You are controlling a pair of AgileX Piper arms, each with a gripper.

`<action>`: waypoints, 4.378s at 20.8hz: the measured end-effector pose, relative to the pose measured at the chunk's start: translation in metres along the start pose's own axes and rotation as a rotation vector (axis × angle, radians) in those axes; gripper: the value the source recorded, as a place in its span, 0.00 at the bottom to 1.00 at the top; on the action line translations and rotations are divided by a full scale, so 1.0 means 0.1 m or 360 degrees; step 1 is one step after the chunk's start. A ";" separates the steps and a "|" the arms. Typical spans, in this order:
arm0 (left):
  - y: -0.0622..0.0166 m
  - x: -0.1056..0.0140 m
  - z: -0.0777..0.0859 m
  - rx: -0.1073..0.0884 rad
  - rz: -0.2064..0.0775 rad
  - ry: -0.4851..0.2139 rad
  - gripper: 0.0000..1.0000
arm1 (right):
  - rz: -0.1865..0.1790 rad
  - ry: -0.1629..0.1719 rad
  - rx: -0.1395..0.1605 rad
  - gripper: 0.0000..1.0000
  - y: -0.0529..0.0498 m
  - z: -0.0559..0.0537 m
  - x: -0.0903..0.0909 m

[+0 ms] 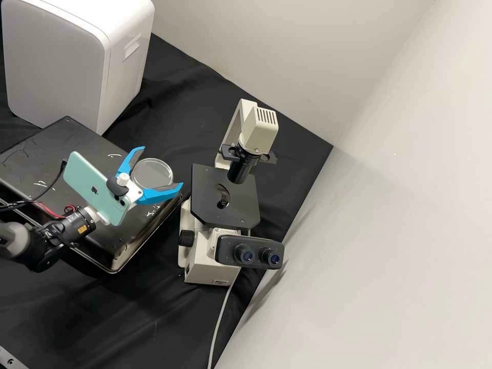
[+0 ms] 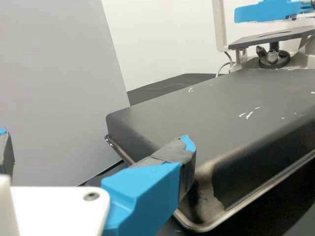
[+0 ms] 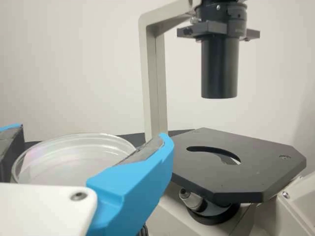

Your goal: Place the petri dish on the microscope

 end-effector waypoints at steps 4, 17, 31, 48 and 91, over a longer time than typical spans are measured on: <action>-0.028 0.01 0.00 -0.0017 -0.0023 -0.0001 1.00 | 0.0006 -0.0053 -0.0006 0.00 0.00 0.09 0.13; -0.044 0.00 0.00 -0.0013 -0.0030 -0.0014 1.00 | 0.0036 -0.0227 -0.0015 0.00 0.13 0.34 0.53; -0.055 0.01 0.00 -0.0008 -0.0040 -0.0013 1.00 | 0.0097 -0.0293 -0.0019 0.00 0.24 0.53 0.82; -0.074 0.01 0.00 -0.0002 -0.0056 -0.0014 1.00 | 0.0107 -0.0320 -0.0119 0.00 0.12 0.75 1.19; -0.070 0.02 -0.01 -0.0002 -0.0052 -0.0017 1.00 | 0.0150 -0.0331 -0.0226 1.00 -0.01 0.73 1.26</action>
